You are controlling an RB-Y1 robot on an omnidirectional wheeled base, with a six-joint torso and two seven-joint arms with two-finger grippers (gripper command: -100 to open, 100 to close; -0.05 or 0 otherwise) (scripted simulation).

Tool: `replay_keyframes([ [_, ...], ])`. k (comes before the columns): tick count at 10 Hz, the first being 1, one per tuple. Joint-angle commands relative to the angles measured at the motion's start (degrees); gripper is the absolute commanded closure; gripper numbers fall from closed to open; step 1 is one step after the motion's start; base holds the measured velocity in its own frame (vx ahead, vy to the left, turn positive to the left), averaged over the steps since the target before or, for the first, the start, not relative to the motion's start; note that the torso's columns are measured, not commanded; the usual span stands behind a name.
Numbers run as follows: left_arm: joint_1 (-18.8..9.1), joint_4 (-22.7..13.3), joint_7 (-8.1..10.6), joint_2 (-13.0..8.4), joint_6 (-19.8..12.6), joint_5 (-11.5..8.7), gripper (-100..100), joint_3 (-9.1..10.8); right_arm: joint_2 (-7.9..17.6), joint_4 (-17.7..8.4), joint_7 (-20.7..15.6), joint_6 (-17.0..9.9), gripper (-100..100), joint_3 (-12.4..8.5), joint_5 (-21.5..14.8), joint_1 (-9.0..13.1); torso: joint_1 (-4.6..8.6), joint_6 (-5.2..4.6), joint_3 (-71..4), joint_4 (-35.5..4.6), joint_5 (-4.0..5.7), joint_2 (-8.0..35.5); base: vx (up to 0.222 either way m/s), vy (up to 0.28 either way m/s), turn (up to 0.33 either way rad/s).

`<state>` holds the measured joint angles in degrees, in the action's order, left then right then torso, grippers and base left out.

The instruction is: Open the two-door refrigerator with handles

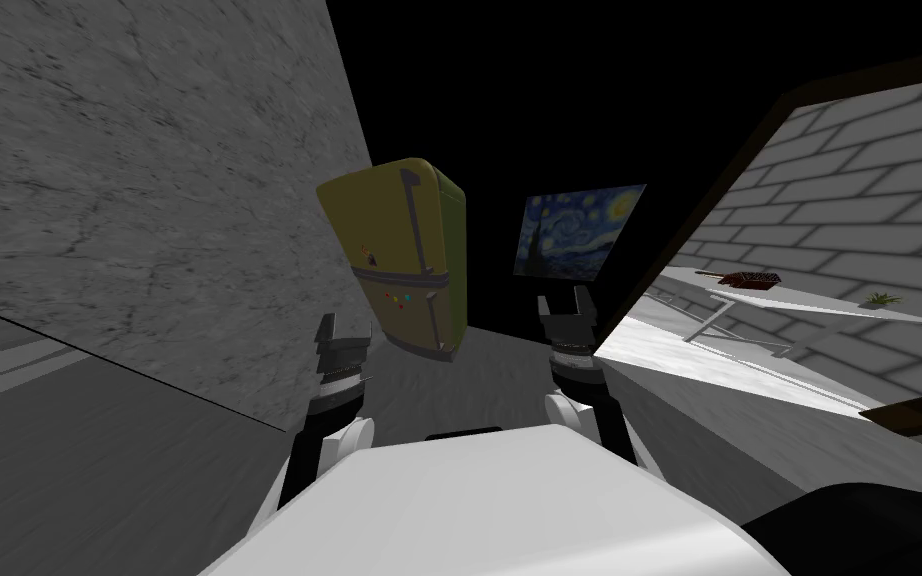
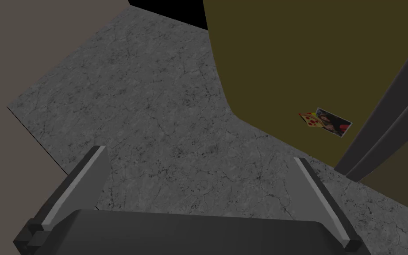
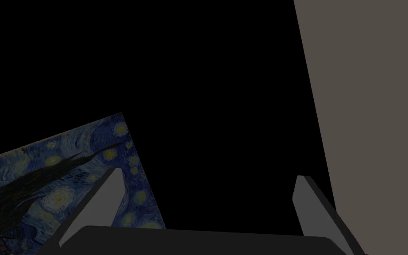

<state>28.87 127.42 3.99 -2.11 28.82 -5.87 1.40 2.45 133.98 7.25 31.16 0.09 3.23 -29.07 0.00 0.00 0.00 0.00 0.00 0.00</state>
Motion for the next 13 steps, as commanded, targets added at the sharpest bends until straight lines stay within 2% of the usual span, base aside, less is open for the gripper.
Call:
replay_keyframes([
  [1, 0.00, 0.00, 0.00, 0.00, 0.00, 0.00, 0, 0.00, 0.00, 0.00, 0.00, 0.00, 0, 0.00, 0.00, 0.00, 0.00, 0.00, -4.67, -2.35, 0.00, 2.32, 0.000, 0.000, 0.000],
  [9, 0.00, 0.02, 0.00, 0.00, 0.01, 0.00, 0, 0.00, 0.00, 0.02, 0.00, 0.01, 0, 0.00, 0.00, 0.00, 0.00, 0.00, -70.73, -35.37, 0.00, 35.39, 0.000, 0.000, 0.000],
  [10, 0.42, 0.63, 0.52, -2.13, -1.20, -1.00, -100, 0.15, 0.00, 0.02, 0.00, 0.01, 0, 0.00, 0.00, 0.00, 0.00, 0.00, -79.19, -39.60, 0.00, 39.62, 0.062, -0.024, 0.037],
  [11, 0.68, 1.00, 0.83, -2.94, -1.94, -1.60, -100, 0.24, 0.00, 0.00, 0.00, 0.00, 0, 0.00, 0.00, -0.01, 0.06, 0.01, -83.22, -41.45, 0.01, 41.39, 0.124, -0.024, 0.048],
  [13, 1.64, 2.34, 2.03, -4.70, -4.75, -3.91, -100, 0.58, 0.00, -0.01, 0.00, 0.00, 0, 0.00, 0.00, -0.03, 0.06, 0.01, -84.72, -42.12, 0.01, 41.89, 0.188, -0.057, 0.065],
])
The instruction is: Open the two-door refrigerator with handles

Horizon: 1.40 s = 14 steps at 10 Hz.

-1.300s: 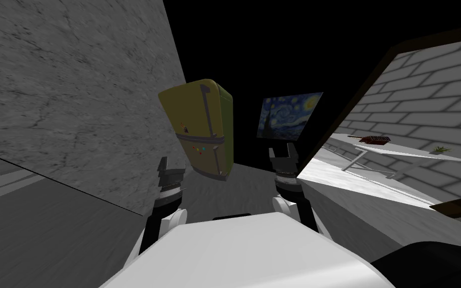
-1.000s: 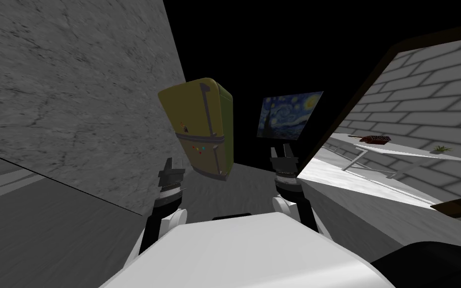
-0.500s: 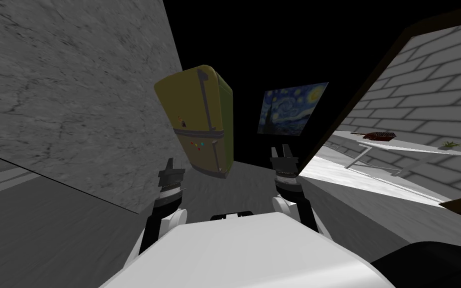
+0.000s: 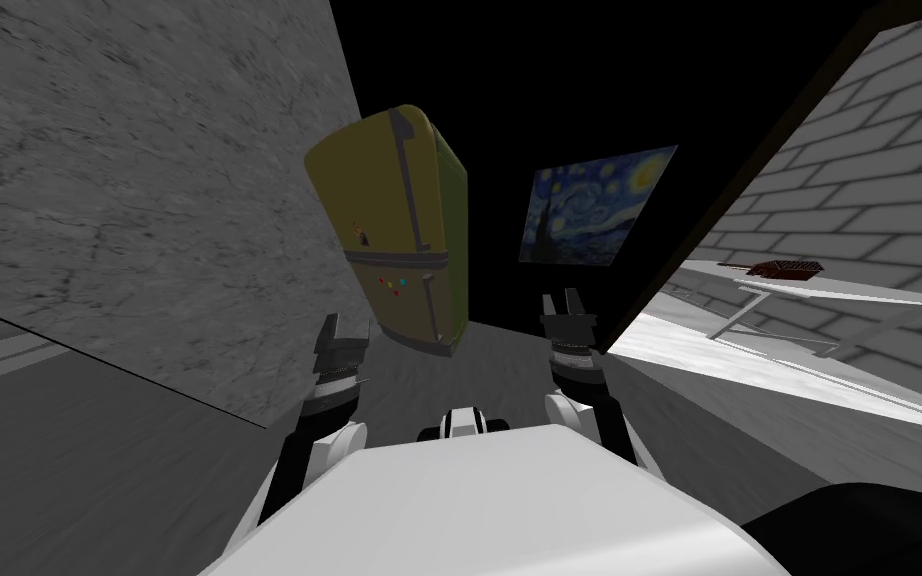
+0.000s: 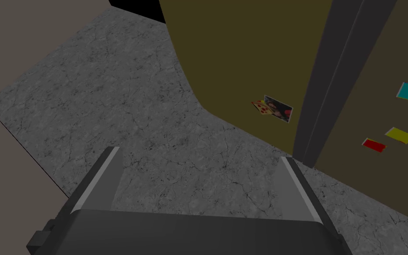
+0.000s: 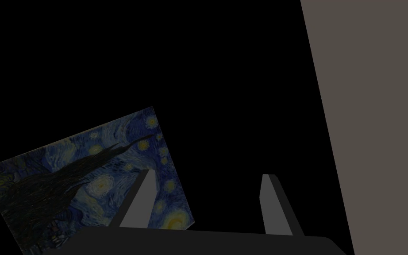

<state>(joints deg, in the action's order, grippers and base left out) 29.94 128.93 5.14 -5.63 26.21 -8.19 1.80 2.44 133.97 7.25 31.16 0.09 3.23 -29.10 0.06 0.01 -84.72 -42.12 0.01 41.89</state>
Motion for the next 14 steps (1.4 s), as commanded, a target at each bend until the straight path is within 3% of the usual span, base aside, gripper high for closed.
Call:
replay_keyframes([
  [1, 0.93, 1.32, 1.33, -1.53, -3.19, -2.45, -100, 0.31, 0.00, 0.00, 0.00, 0.00, 0, 0.00, 0.00, 0.00, 0.08, -0.01, -0.02, -0.06, 0.02, 0.09, 0.190, -0.086, 0.050],
  [6, 2.69, 3.53, 3.61, -2.03, -8.64, -6.82, -100, 0.95, 0.00, 0.00, 0.00, 0.00, 0, 0.00, 0.00, 0.01, -0.10, -0.01, 0.20, -0.19, -0.03, 0.46, 0.142, -0.052, 0.047],
  [14, 5.07, 6.12, 6.83, -1.13, -16.53, -13.04, -100, 1.86, 0.00, 0.00, 0.00, 0.00, 0, 0.00, 0.00, 0.01, -0.07, -0.01, 0.16, -0.17, -0.02, 0.41, 0.139, -0.053, 0.044],
])
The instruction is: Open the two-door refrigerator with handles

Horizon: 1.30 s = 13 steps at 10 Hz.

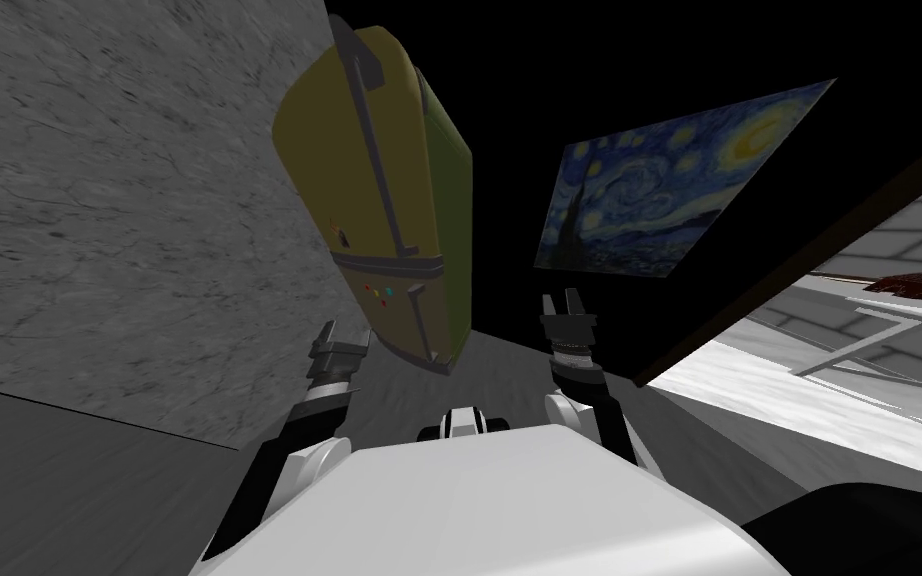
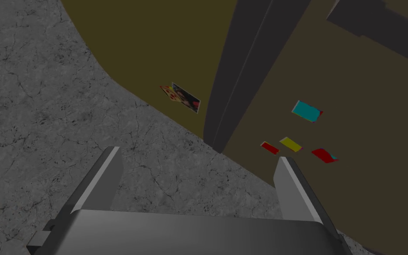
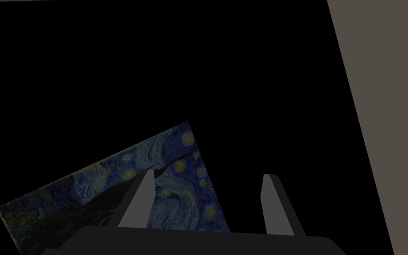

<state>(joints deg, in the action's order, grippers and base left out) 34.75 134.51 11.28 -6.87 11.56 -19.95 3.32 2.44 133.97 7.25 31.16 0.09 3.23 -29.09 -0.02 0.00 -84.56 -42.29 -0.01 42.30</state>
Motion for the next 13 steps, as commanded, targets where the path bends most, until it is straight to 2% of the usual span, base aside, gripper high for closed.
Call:
replay_keyframes([
  [1, 0.55, 0.85, 1.08, 0.14, -2.81, -2.02, -100, 0.46, 0.00, 0.00, 0.00, 0.00, 0, 0.00, 0.00, 0.00, 0.05, 0.00, -0.02, 0.01, 0.02, -0.04, 0.124, -0.070, 0.039],
  [13, 4.24, 4.95, 6.05, -0.46, -14.92, -11.58, -100, 1.86, 0.00, 0.00, 0.00, 0.00, 0, 0.00, 0.00, 0.00, -0.04, 0.00, -0.01, 0.00, -0.01, -0.02, 0.127, -0.056, 0.045],
])
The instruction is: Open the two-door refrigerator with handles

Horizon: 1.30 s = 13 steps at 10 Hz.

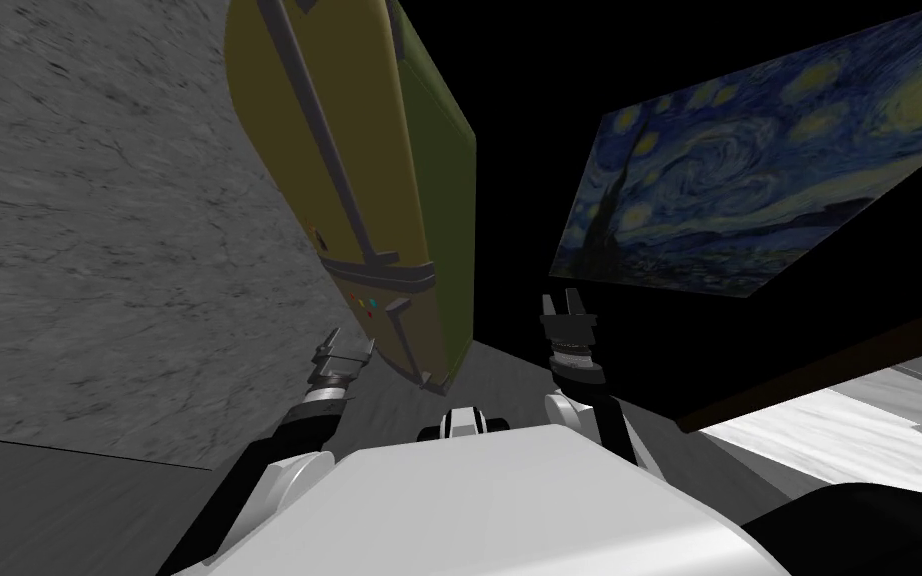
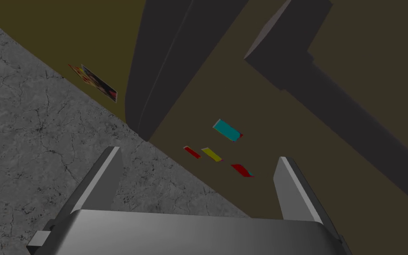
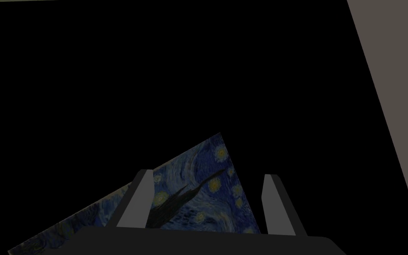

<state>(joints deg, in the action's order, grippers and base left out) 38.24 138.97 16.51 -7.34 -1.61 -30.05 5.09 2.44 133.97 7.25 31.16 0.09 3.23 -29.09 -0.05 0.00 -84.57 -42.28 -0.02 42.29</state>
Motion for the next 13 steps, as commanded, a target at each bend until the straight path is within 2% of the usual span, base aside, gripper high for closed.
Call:
replay_keyframes([
  [1, 1.09, 0.80, 1.29, 0.14, -2.94, -2.40, -100, 0.22, 0.00, 0.00, 0.00, 0.00, 0, 0.00, 0.00, 0.00, 0.12, 0.00, 0.01, 0.00, 0.03, 0.01, 0.154, -0.064, 0.056],
  [5, 2.36, 1.89, 3.12, 1.47, -7.53, -5.93, -100, 0.74, 0.00, 0.00, 0.00, 0.00, 0, 0.00, 0.00, 0.00, 0.11, 0.00, 0.00, 0.00, 0.03, 0.01, 0.154, -0.085, 0.050],
  [7, 3.04, 2.42, 4.12, 3.34, -10.06, -7.86, -100, 1.02, 0.00, 0.00, 0.00, 0.00, 0, 0.00, 0.00, 0.00, -0.05, 0.00, 0.03, -0.01, -0.02, 0.04, 0.147, -0.072, 0.046],
  [8, 2.57, 2.28, 3.68, 2.86, -9.32, -7.06, -100, 0.99, 0.00, 0.00, 0.00, 0.00, 0, 0.00, 0.00, 0.00, 0.07, 0.01, 0.00, 0.00, 0.01, 0.00, 0.069, -0.047, 0.018],
  [9, 3.46, 4.01, 4.07, 3.07, -10.61, -7.43, -100, 1.51, 0.00, 0.00, 0.00, 0.00, 0, 0.00, 0.00, 0.01, -0.04, -0.01, 0.11, -0.05, 0.00, 0.21, 0.122, 0.005, 0.011],
  [10, 3.11, 3.14, 3.86, 3.02, -9.93, -7.27, -100, 1.14, 0.01, 0.00, 0.00, 0.00, 0, 0.00, 0.00, 0.00, -0.16, 0.01, 0.03, -0.02, -0.04, 0.01, 0.077, 0.005, 0.005],
  [11, 3.17, 3.26, 3.88, 3.03, -10.03, -7.29, 100, 1.16, 0.01, 0.00, 0.00, 0.00, 0, 0.00, 0.00, 0.01, -0.08, 0.00, 0.05, -0.02, -0.03, 0.10, 0.009, -0.004, -0.002],
  [12, 3.05, 3.31, 3.88, 1.90, -9.95, -8.09, 100, 0.58, 0.00, -0.01, 0.00, 0.00, 0, 0.00, 0.00, 0.02, 0.00, 0.01, 0.09, -0.04, 0.06, 0.15, -0.094, 0.150, -0.113],
  [13, 3.05, 3.31, 3.88, 1.90, -9.95, -8.09, 100, 0.58, 0.02, -0.01, 0.00, -0.01, 0, -0.01, 0.00, 0.04, -0.38, -0.02, 0.14, -0.11, 0.07, 0.32, -0.138, 0.195, -0.094],
])
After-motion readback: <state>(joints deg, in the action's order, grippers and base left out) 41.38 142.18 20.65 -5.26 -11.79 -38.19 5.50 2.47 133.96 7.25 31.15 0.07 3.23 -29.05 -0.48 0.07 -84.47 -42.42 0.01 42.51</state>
